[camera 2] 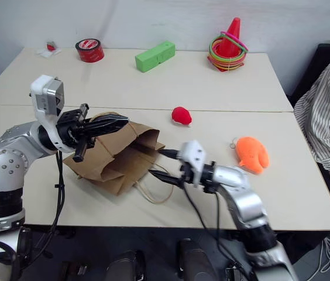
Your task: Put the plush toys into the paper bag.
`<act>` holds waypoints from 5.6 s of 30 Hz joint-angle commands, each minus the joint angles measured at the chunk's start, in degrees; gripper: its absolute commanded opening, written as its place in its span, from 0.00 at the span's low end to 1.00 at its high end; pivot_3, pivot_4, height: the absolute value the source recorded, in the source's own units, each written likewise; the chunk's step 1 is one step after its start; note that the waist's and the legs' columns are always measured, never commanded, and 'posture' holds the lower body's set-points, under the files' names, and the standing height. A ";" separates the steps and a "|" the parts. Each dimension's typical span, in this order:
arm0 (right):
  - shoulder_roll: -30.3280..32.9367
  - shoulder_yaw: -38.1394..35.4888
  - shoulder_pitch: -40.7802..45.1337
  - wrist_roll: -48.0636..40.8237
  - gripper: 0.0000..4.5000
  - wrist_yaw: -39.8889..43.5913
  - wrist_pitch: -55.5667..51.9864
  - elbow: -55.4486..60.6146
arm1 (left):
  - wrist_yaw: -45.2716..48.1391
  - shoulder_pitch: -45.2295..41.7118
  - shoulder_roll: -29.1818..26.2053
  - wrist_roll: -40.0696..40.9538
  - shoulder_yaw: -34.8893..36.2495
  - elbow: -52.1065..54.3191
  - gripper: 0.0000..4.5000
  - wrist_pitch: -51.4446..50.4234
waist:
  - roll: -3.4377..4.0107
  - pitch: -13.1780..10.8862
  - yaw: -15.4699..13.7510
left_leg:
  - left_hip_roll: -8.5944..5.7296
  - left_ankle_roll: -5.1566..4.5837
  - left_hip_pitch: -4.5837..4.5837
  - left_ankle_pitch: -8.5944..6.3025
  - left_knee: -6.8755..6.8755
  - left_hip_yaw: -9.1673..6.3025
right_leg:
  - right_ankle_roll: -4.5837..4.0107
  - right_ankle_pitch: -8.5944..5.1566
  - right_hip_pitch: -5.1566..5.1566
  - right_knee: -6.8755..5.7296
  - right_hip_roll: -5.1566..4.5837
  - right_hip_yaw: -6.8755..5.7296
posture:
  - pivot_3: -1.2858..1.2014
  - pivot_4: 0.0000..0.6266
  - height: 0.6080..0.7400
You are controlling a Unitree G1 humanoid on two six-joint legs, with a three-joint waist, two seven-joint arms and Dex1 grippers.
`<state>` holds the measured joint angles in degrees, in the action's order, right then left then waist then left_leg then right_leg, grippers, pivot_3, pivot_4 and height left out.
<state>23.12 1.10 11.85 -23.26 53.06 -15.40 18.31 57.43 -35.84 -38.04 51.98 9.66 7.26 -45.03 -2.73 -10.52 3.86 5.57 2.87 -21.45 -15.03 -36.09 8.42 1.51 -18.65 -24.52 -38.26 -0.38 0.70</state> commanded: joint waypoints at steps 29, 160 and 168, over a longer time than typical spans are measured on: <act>15.24 -10.20 5.24 16.11 0.31 -16.91 -2.60 -24.75 | 1.64 -0.12 -1.89 -5.51 0.25 0.60 0.00 3.86 | 0.15 -0.09 0.39 | -0.25 -0.17 0.03 -0.22 0.09 0.00 | 0.26 -0.12 0.02 0.28 0.02 0.42 | 0.52 0.24 1.00; -8.35 11.31 20.96 7.04 0.01 -0.52 1.62 -15.70 | 0.72 0.21 -6.76 0.68 5.04 1.53 0.00 -2.47 | 0.22 -0.44 2.41 | -0.74 -0.26 -0.08 -0.12 -0.17 0.01 | 0.37 0.07 -0.83 -0.71 0.00 1.36 | 0.52 0.24 1.00; -17.87 13.59 27.79 15.58 0.01 -10.21 8.97 -33.12 | 2.83 -0.80 -7.63 1.59 4.64 1.84 0.00 -4.87 | 0.22 -0.44 2.73 | -0.74 -0.26 -0.07 -0.12 -0.18 0.02 | 0.35 0.06 -0.83 -0.73 -0.01 1.37 | 0.52 0.24 1.00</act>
<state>6.80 14.14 38.35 -8.94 44.97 -8.30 -13.51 59.22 -35.46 -44.42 51.94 13.43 8.18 -49.67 -2.51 -10.96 6.59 4.83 2.60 -21.53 -15.16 -36.29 8.44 1.86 -18.59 -25.35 -39.02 -0.39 2.07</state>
